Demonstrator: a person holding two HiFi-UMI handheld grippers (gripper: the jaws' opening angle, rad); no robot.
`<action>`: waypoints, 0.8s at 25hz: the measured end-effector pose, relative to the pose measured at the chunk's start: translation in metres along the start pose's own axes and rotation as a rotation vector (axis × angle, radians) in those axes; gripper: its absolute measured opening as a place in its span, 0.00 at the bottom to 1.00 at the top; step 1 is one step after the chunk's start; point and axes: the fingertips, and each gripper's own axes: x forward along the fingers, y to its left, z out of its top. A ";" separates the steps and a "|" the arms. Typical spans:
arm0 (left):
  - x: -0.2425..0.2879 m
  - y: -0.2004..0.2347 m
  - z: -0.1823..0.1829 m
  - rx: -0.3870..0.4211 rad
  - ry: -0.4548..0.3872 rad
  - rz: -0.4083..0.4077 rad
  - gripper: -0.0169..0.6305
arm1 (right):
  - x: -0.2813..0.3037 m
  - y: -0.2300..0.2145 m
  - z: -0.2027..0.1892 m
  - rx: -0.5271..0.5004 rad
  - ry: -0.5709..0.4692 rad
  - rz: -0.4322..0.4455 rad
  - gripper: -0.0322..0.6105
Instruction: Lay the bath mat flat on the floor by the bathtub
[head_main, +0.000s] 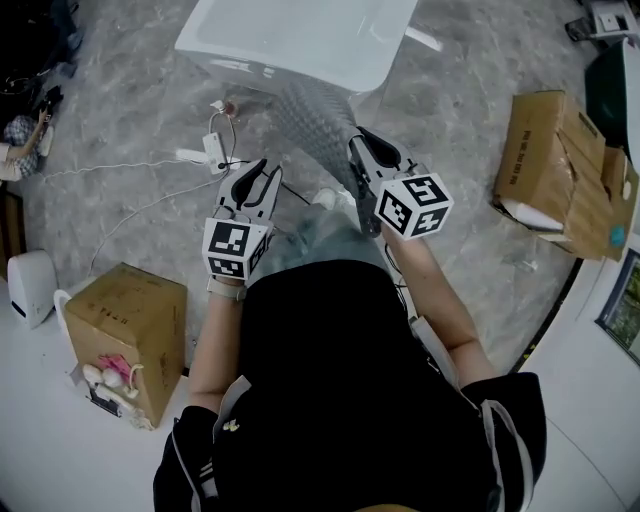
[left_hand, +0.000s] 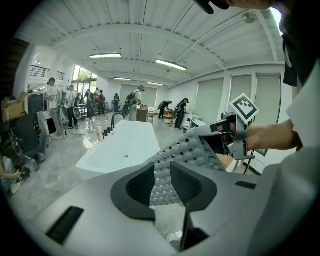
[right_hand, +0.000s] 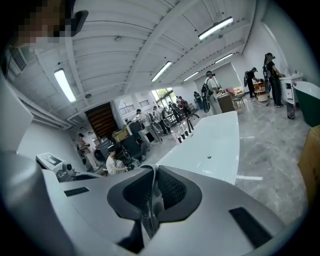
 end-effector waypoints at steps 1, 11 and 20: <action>0.004 -0.001 0.000 0.003 0.004 -0.018 0.20 | 0.002 0.001 0.001 0.015 -0.004 0.000 0.11; 0.046 -0.013 -0.017 -0.042 0.033 -0.288 0.50 | 0.031 0.015 0.006 0.187 -0.048 -0.035 0.12; 0.054 0.007 -0.028 0.017 0.069 -0.438 0.56 | 0.069 0.050 -0.011 0.255 -0.047 -0.152 0.13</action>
